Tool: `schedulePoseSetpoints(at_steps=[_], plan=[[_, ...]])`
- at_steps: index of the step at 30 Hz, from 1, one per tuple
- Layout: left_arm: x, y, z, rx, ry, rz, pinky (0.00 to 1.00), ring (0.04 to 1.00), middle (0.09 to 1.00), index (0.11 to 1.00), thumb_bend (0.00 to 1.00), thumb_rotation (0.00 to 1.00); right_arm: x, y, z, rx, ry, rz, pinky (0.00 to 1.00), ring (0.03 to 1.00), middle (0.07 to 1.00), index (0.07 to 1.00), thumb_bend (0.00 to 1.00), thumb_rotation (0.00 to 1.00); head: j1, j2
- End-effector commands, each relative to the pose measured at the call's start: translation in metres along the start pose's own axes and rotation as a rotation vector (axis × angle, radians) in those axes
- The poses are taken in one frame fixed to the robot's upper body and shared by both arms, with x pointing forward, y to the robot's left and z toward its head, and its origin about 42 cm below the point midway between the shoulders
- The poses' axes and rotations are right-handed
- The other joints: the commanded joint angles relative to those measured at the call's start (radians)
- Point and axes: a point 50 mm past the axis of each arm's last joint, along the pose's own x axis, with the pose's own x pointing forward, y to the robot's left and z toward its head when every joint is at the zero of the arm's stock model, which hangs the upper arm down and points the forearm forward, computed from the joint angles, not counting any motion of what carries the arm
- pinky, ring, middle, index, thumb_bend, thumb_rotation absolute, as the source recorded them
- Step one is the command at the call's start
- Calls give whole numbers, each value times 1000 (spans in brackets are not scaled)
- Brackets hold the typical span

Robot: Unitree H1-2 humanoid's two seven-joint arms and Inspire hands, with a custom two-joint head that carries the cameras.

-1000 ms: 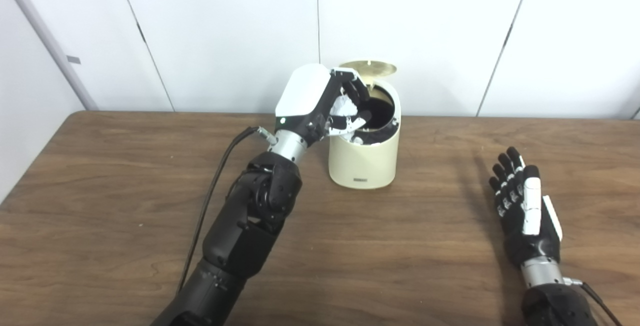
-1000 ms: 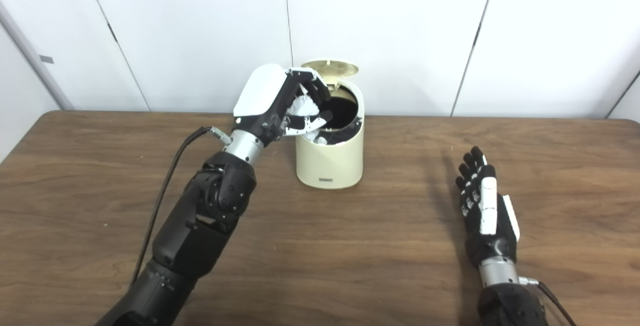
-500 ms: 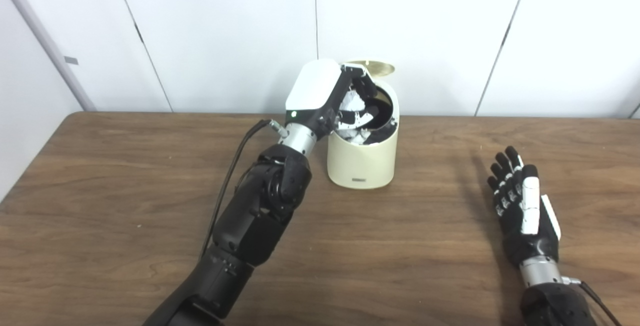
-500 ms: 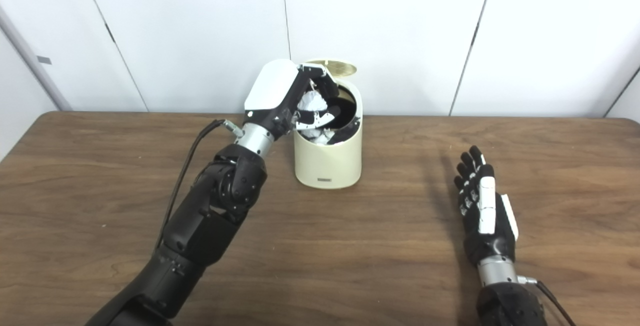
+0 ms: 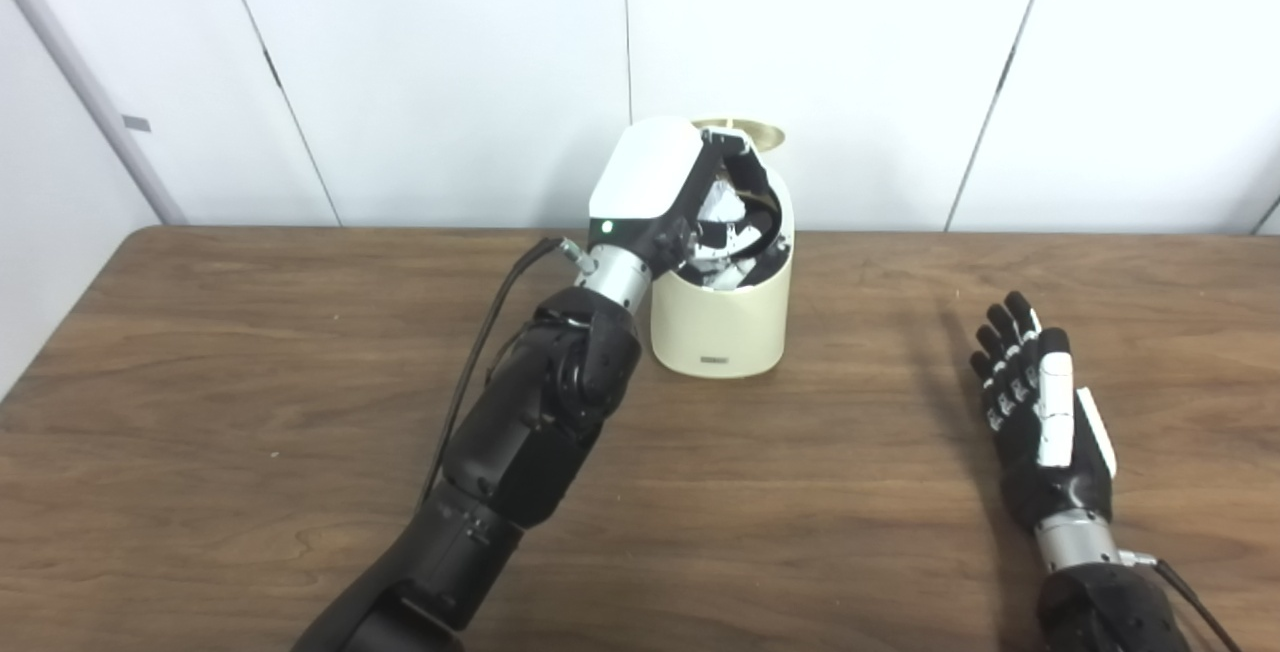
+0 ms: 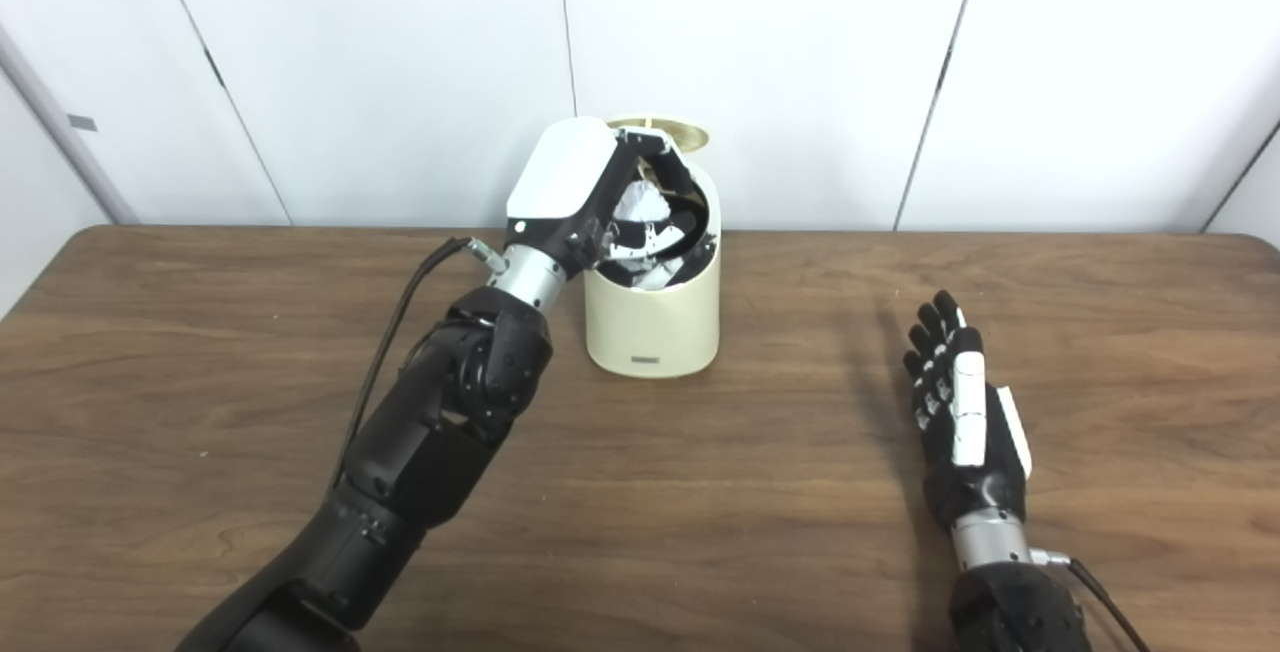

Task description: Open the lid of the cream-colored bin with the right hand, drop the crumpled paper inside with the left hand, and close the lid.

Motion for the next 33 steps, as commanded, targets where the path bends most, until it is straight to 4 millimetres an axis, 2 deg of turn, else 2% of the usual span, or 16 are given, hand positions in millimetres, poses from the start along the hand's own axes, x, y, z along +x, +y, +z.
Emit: schedulePoseSetpoints(at_steps=[1, 4, 13, 24, 30, 31, 33], plan=[[21, 19, 16, 35, -56, 83, 349, 415, 551, 492, 471, 0, -14, -1, -22, 20, 61, -6, 1000, 992, 986, 996, 466, 1000, -2, 1], [22, 16, 17, 41, -59, 90, 388, 423, 554, 485, 472, 0, -14, -1, -21, 22, 59, -3, 1000, 994, 988, 999, 460, 1000, -3, 1], [21, 8, 16, 36, -82, 110, 348, 417, 545, 482, 471, 0, -14, -3, -20, 28, 58, 0, 1000, 1000, 994, 1000, 467, 1000, -7, 3], [21, 2, 7, 41, -110, 126, 366, 424, 508, 470, 476, 0, -18, -4, -19, 16, 58, 1, 1000, 997, 959, 987, 477, 1000, -9, 4], [19, 2, 7, 88, -105, 93, 360, 476, 521, 476, 478, 0, -18, -3, -20, 19, 63, -8, 1000, 990, 955, 985, 483, 1000, -9, 3], [19, 2, 7, 93, -102, 88, 434, 477, 522, 473, 490, 0, -18, -3, -21, 18, 64, -9, 1000, 988, 954, 985, 483, 1000, -9, 2], [18, 2, 7, 104, -99, 80, 502, 481, 524, 468, 500, 0, -18, -3, -22, 16, 65, -6, 1000, 993, 958, 988, 490, 1000, -10, 1]])
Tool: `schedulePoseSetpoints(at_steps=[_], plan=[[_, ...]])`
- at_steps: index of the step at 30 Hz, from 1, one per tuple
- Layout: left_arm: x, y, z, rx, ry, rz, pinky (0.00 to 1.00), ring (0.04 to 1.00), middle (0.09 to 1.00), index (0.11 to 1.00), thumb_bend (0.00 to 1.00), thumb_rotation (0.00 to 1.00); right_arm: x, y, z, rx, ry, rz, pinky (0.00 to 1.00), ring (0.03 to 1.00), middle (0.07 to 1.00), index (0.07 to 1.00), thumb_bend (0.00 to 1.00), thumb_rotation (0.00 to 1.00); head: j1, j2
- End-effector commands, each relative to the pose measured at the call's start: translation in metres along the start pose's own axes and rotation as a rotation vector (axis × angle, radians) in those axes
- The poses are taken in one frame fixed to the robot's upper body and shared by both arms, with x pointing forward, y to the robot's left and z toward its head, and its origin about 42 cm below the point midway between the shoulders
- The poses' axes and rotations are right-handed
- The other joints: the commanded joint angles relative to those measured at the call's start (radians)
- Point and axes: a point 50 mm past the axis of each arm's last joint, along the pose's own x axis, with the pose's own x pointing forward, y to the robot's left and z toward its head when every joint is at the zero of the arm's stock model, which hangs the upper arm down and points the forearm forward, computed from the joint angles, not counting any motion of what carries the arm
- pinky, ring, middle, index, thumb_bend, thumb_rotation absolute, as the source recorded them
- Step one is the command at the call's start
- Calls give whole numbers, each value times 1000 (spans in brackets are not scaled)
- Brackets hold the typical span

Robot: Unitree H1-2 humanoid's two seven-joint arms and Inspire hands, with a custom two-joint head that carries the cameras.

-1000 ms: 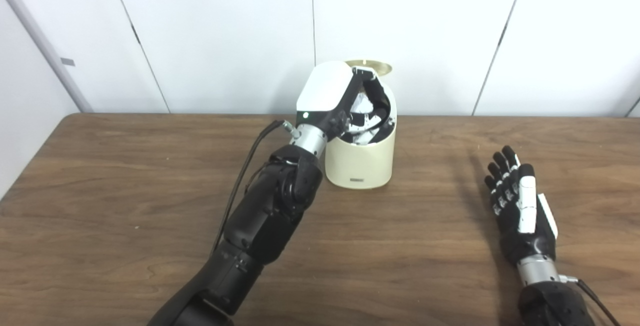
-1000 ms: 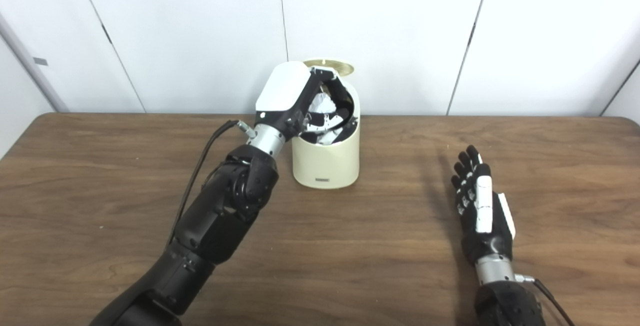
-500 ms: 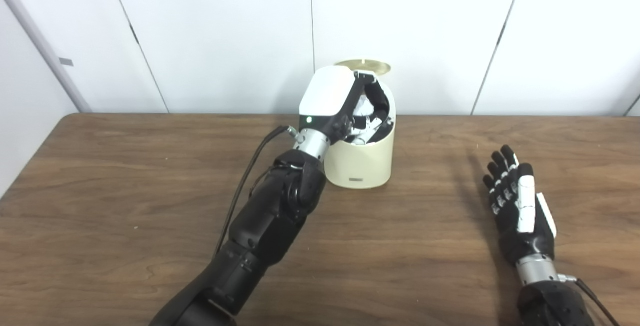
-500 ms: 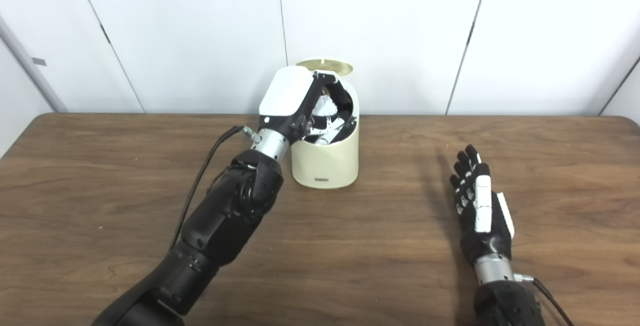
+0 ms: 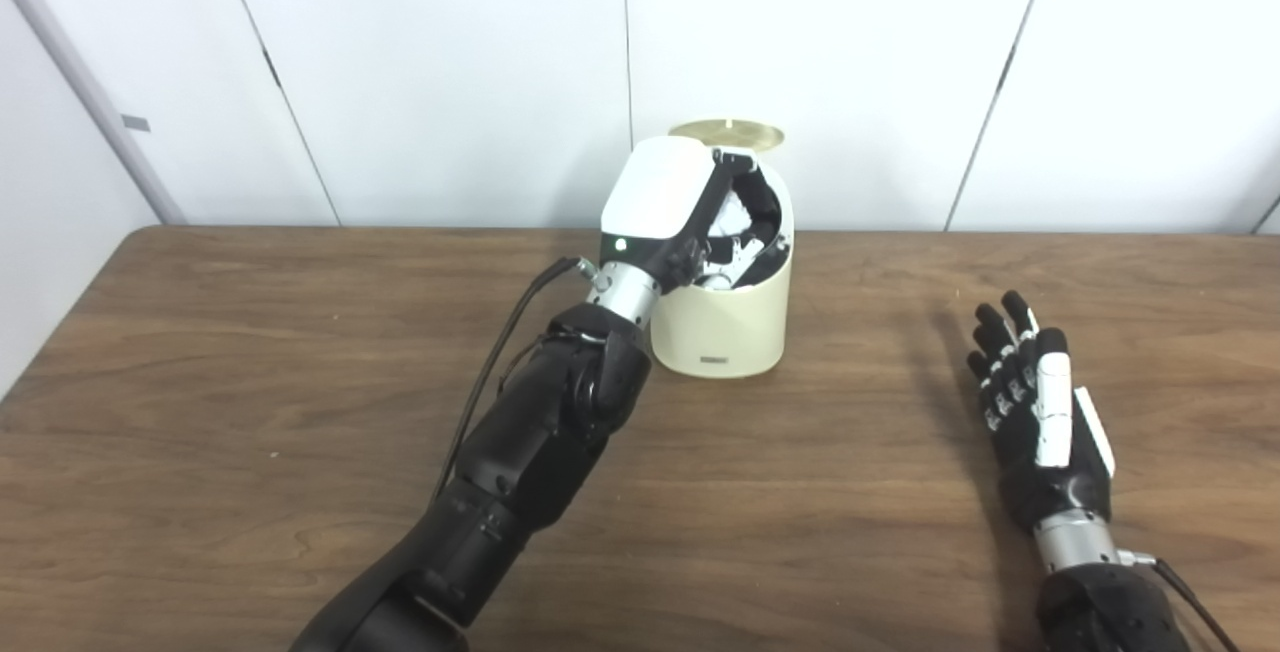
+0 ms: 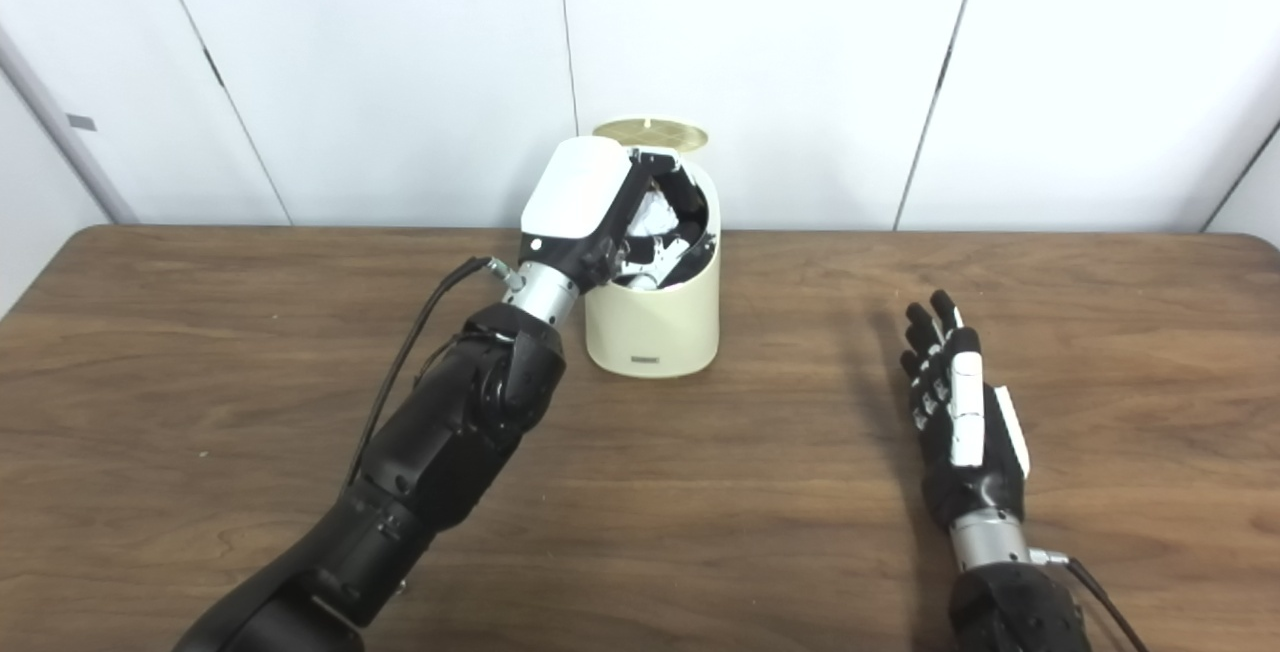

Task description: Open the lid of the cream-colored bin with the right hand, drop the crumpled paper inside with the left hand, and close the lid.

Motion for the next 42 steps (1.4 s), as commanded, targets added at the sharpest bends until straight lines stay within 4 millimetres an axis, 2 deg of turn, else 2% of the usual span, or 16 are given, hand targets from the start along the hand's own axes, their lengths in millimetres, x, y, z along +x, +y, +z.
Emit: schedulePoseSetpoints(at_steps=[1, 3, 4, 18, 26, 31, 34, 42], plan=[[19, 22, 10, 39, -45, 51, 511, 482, 525, 468, 501, 0, -16, -1, -22, 17, 63, -8, 1000, 994, 960, 989, 491, 1000, -2, 1], [19, 23, 10, 53, -39, 40, 536, 587, 536, 470, 514, 0, -16, -1, -22, 11, 63, -7, 1000, 993, 961, 988, 493, 1000, -3, 1], [19, 23, 10, 59, -38, 36, 540, 602, 538, 471, 516, 0, -16, -1, -22, 13, 62, -6, 1000, 992, 961, 988, 494, 1000, -4, 1], [19, 24, 12, 50, -31, 11, 573, 633, 545, 472, 517, 0, -16, -1, -21, 16, 63, -21, 1000, 986, 943, 982, 493, 1000, -7, 4], [16, 25, 13, 3, -27, 40, 535, 608, 540, 472, 517, 0, -16, -4, -20, 0, 59, -13, 1000, 991, 951, 994, 492, 1000, -7, 5], [12, 27, 12, -93, -15, 82, 473, 536, 502, 487, 520, 0, -16, -5, -21, 4, 64, -17, 1000, 985, 942, 982, 501, 1000, -3, 3], [8, 32, 10, -114, -19, 107, 472, 454, 478, 498, 505, 0, -16, -6, -22, 7, 64, -14, 1000, 989, 943, 989, 492, 1000, -2, 1], [-2, 45, 1, -162, -35, 190, 466, 434, 496, 493, 501, 0, -15, -9, -22, 4, 73, -8, 1000, 991, 942, 988, 490, 1000, 3, -3]])
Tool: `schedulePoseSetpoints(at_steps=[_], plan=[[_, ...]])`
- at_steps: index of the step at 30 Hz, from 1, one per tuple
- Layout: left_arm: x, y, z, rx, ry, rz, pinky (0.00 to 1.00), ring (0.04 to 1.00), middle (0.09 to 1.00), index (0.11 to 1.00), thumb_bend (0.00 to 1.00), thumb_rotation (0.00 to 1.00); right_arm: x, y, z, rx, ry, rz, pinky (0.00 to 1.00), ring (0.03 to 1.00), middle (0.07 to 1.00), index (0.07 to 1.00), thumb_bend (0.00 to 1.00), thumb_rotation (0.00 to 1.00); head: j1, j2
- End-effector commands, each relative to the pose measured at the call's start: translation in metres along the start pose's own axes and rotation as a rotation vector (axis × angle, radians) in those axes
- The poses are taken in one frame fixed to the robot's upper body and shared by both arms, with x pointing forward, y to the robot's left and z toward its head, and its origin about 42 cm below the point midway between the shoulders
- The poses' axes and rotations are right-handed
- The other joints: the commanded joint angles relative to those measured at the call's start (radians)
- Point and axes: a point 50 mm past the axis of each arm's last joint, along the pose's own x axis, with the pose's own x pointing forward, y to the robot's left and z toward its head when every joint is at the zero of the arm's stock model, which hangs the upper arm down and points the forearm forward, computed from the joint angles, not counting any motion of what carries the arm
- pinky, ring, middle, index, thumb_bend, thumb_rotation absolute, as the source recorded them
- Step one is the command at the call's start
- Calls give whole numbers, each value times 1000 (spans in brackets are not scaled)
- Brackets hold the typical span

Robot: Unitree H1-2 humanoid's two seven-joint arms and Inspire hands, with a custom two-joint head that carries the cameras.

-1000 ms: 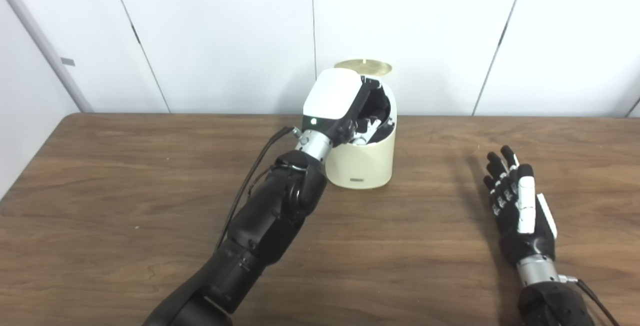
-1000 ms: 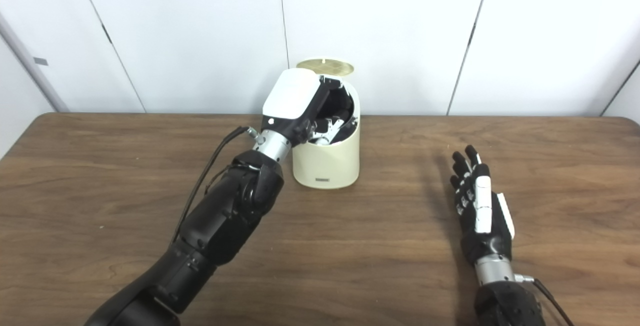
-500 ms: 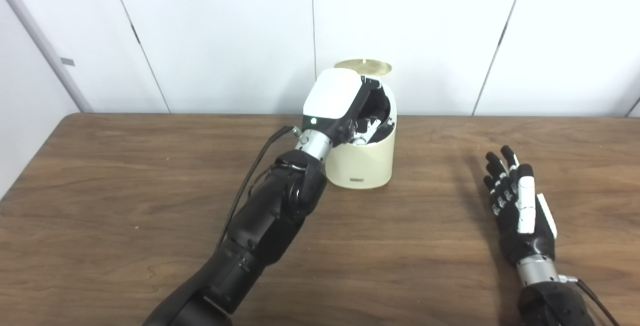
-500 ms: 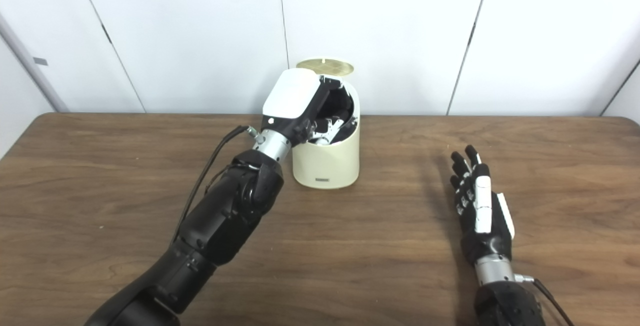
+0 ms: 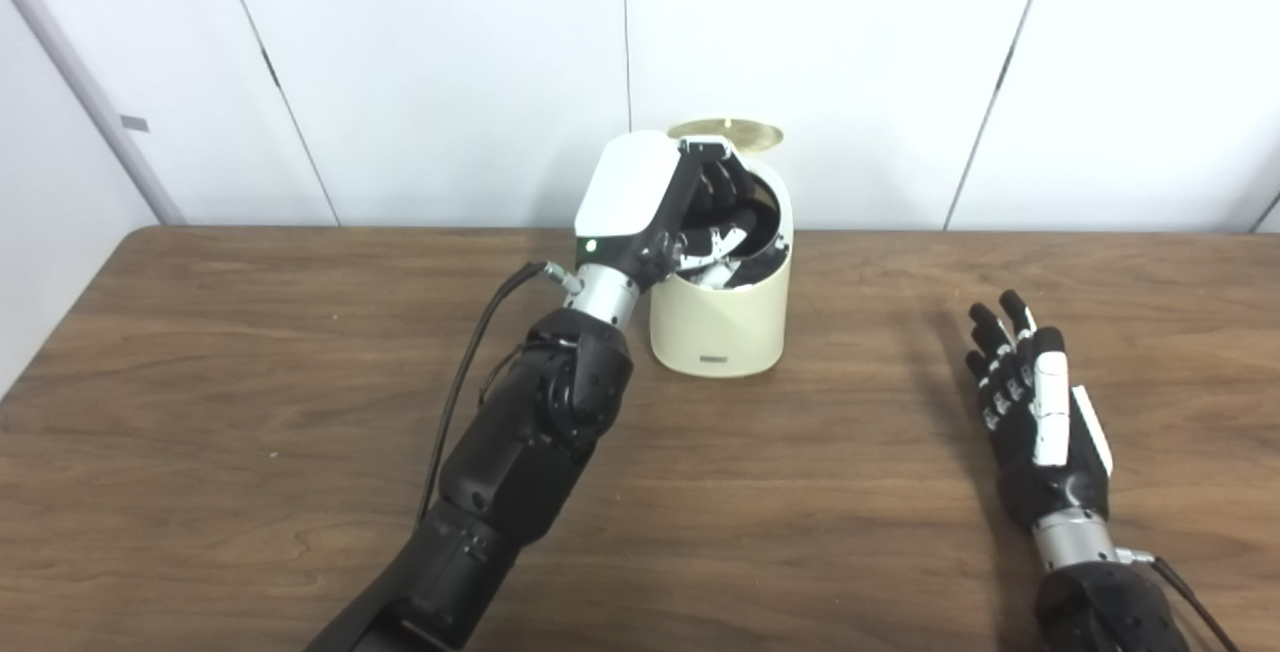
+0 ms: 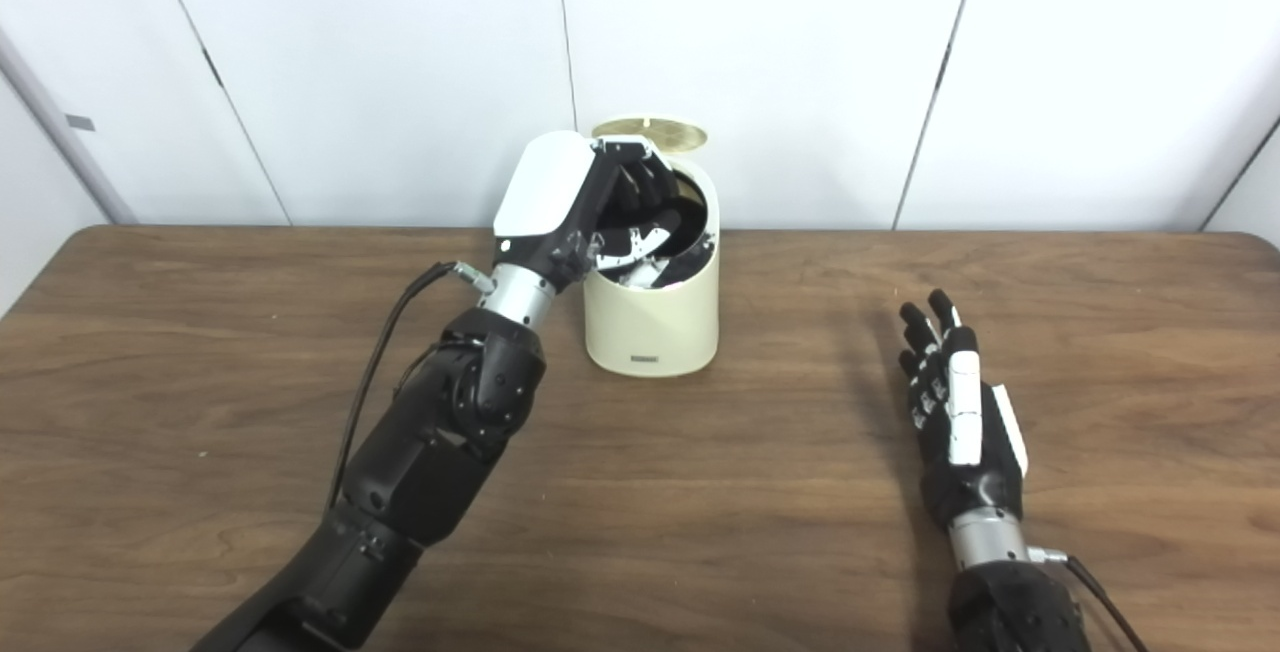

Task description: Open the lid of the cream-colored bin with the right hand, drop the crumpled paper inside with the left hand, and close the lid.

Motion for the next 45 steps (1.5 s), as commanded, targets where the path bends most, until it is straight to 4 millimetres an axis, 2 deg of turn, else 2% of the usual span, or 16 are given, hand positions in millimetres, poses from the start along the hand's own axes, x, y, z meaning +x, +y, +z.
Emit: schedulePoseSetpoints(at_steps=[1, 10, 16, 22, 29, 37, 39, 42, 43, 45], plan=[[13, 25, 10, -10, -82, 105, 464, 432, 499, 493, 501, 0, -15, -7, -23, 14, 71, -6, 1000, 991, 943, 989, 489, 1000, 1, 0], [-4, 50, -1, 12, -99, 154, 457, 431, 499, 489, 501, 0, -13, -9, -23, 16, 74, 0, 1000, 999, 944, 995, 494, 1000, 9, -2], [-20, 63, -7, 7, -149, 201, 345, 428, 499, 473, 478, 0, -11, -9, -24, 17, 72, 10, 1000, 999, 946, 995, 492, 1000, 10, -3], [-41, 77, -13, -4, -132, 218, 331, 427, 504, 484, 475, 0, -9, -9, -24, 26, 72, 16, 1000, 1000, 953, 997, 488, 1000, 8, -3], [-68, 96, -23, -98, 9, 237, 312, 424, 513, 498, 473, 0, -9, -5, -21, 28, 60, 15, 1000, 995, 951, 989, 485, 1000, 5, 0], [-91, 108, -33, -201, 153, 271, 311, 430, 500, 504, 475, 0, -8, -6, -19, 19, 62, 10, 1000, 994, 952, 994, 502, 1000, 3, 3], [-98, 111, -36, -215, 185, 261, 303, 438, 523, 510, 473, 0, -8, -7, -19, 17, 60, 13, 1000, 997, 955, 998, 500, 1000, 7, 7], [-104, 114, -38, -257, 273, 233, 326, 444, 521, 506, 476, 0, -9, -8, -18, 16, 60, 12, 1000, 994, 952, 999, 496, 1000, 12, 8], [-106, 116, -38, -278, 325, 218, 401, 443, 511, 503, 490, 0, -9, -8, -18, 17, 60, 9, 1000, 992, 950, 999, 495, 1000, 15, 10], [-110, 120, -37, -316, 402, 189, 499, 548, 491, 506, 515, 0, -9, -8, -19, 21, 59, 11, 1000, 990, 948, 996, 492, 1000, 19, 12]])
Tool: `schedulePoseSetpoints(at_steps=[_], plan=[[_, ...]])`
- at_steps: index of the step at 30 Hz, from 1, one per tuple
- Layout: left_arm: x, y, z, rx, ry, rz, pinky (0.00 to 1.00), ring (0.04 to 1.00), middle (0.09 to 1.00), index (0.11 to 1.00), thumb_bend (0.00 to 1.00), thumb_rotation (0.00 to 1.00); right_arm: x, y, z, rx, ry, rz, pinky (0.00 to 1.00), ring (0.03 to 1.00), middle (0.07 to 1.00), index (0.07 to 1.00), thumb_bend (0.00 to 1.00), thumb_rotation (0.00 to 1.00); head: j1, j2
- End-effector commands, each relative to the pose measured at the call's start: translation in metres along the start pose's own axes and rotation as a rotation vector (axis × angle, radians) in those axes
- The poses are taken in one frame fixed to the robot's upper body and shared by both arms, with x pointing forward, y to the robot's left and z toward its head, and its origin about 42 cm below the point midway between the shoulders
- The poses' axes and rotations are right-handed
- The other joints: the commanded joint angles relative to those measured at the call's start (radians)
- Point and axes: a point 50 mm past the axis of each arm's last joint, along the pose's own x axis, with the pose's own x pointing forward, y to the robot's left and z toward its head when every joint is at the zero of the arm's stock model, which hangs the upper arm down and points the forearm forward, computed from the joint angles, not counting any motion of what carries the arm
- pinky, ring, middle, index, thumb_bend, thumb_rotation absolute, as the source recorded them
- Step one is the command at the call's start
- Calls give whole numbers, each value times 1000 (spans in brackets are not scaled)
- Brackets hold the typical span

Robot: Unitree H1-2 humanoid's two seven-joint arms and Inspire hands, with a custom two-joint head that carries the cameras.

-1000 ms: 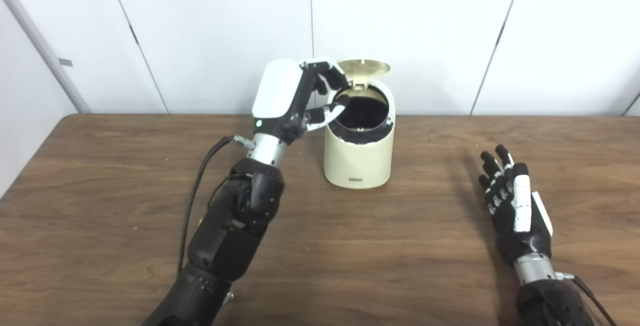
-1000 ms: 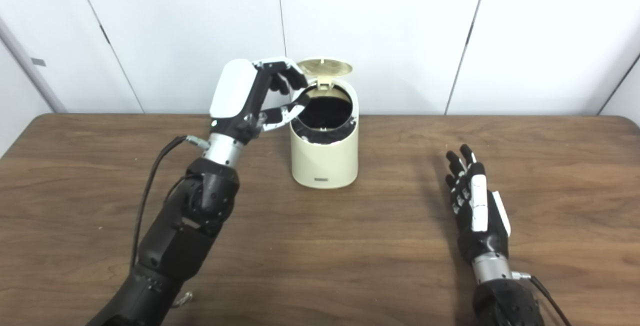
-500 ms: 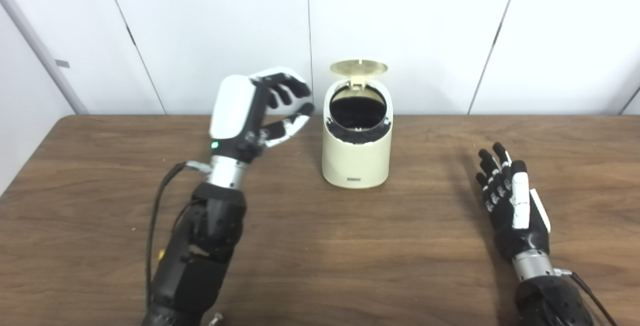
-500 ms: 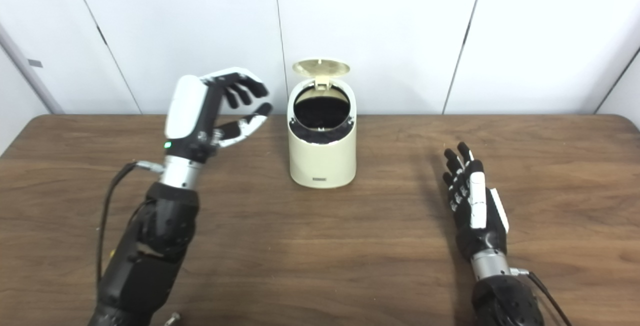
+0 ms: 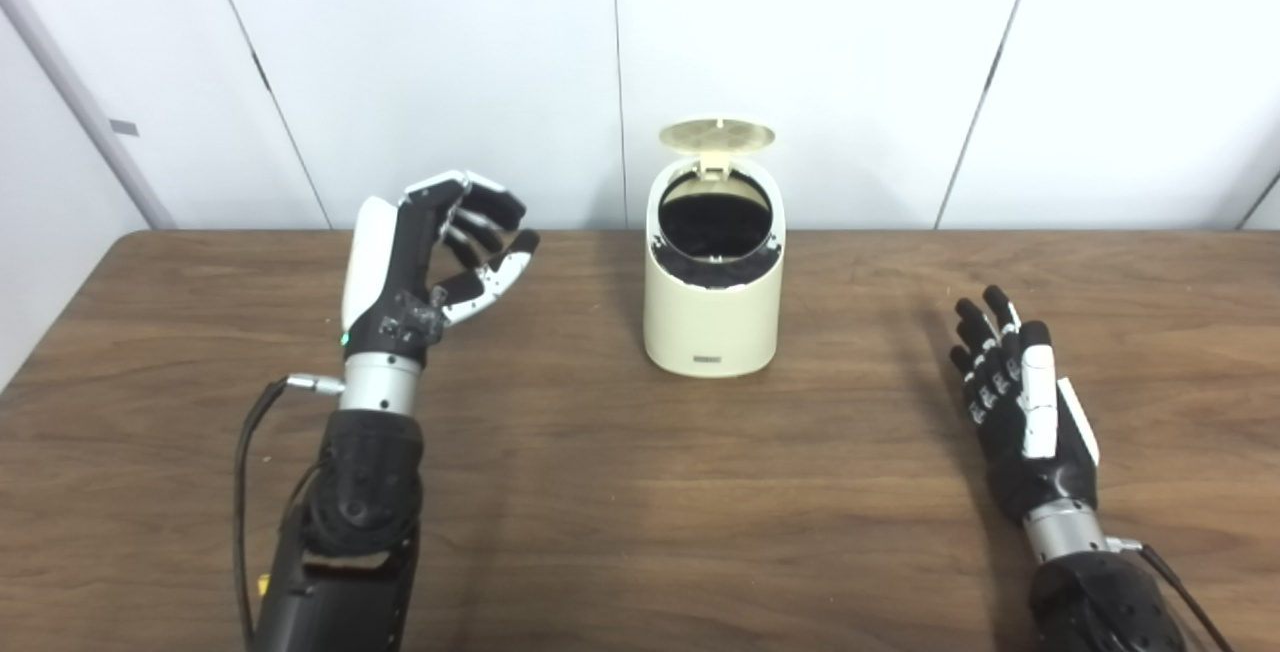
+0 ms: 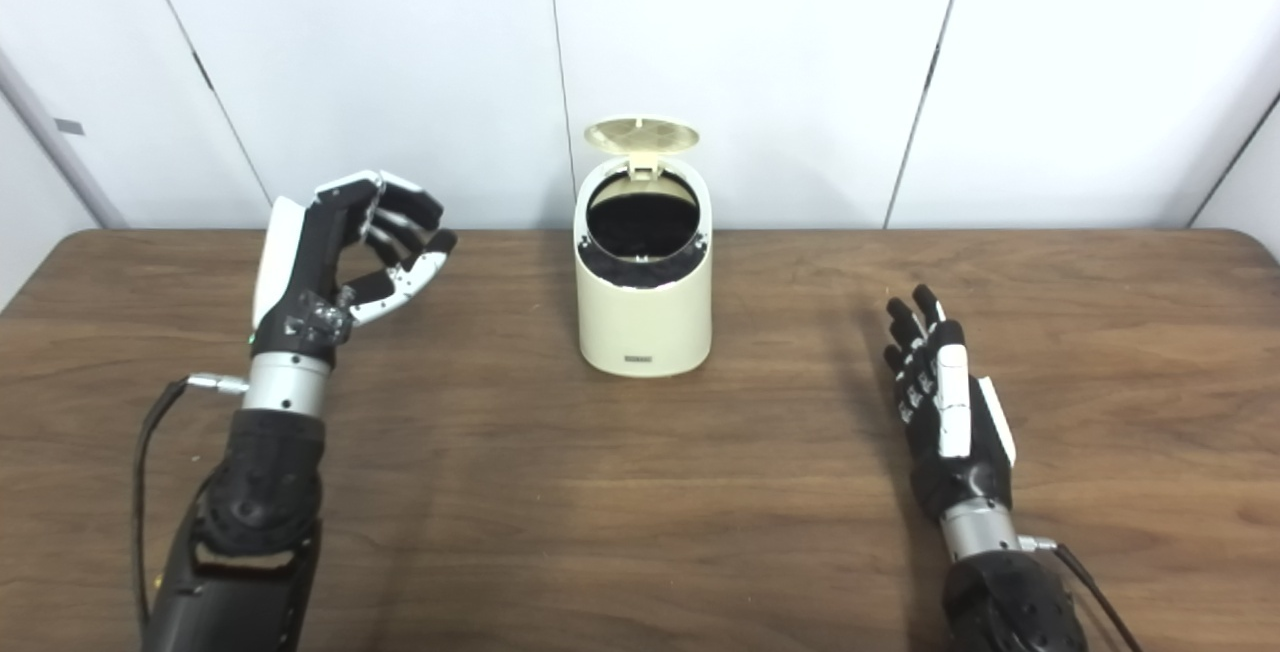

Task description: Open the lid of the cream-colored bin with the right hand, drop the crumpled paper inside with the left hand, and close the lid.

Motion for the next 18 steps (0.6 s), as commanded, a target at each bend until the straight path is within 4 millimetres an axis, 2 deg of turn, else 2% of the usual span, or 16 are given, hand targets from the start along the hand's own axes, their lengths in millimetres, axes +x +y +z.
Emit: schedulePoseSetpoints(at_steps=[1, 3, 7, 9, 10, 12, 14, 15, 18], plan=[[3, 11, 13, -31, 28, -6, 535, 580, 492, 504, 518, 0, -13, -6, -19, 14, 53, -11, 1000, 995, 951, 997, 492, 1000, 4, 2], [3, 14, 12, -46, 75, -28, 587, 637, 634, 499, 514, 44, -13, -6, -19, 18, 52, -9, 1000, 994, 950, 992, 491, 1000, 7, 3], [-1, 18, 4, -77, 132, -53, 588, 657, 690, 498, 503, 63, -12, -5, -20, 28, 56, -5, 1000, 993, 954, 990, 487, 1000, 9, 5], [-4, 20, -2, -121, 157, -60, 619, 676, 719, 499, 498, 66, -12, -5, -21, 24, 56, -3, 1000, 995, 957, 989, 492, 1000, 8, 7], [-6, 21, -7, -156, 175, -64, 674, 711, 748, 643, 485, 134, -12, -4, -20, 23, 56, -1, 1000, 995, 956, 988, 494, 1000, 8, 7], [-11, 22, -17, -262, 204, -82, 775, 788, 818, 800, 418, 213, -12, -4, -20, 25, 57, 1, 1000, 997, 956, 991, 498, 1000, 8, 8], [-16, 23, -26, -343, 229, -92, 836, 838, 863, 854, 373, 252, -12, -5, -20, 24, 56, 2, 1000, 998, 955, 992, 499, 1000, 6, 10], [-19, 23, -31, -376, 242, -97, 850, 862, 886, 878, 356, 324, -12, -5, -19, 24, 54, 2, 1000, 998, 956, 995, 498, 1000, 7, 10], [-27, 25, -46, -445, 279, -108, 878, 899, 921, 906, 354, 418, -13, -6, -19, 22, 53, 1, 1000, 1000, 958, 999, 500, 1000, 9, 11]])
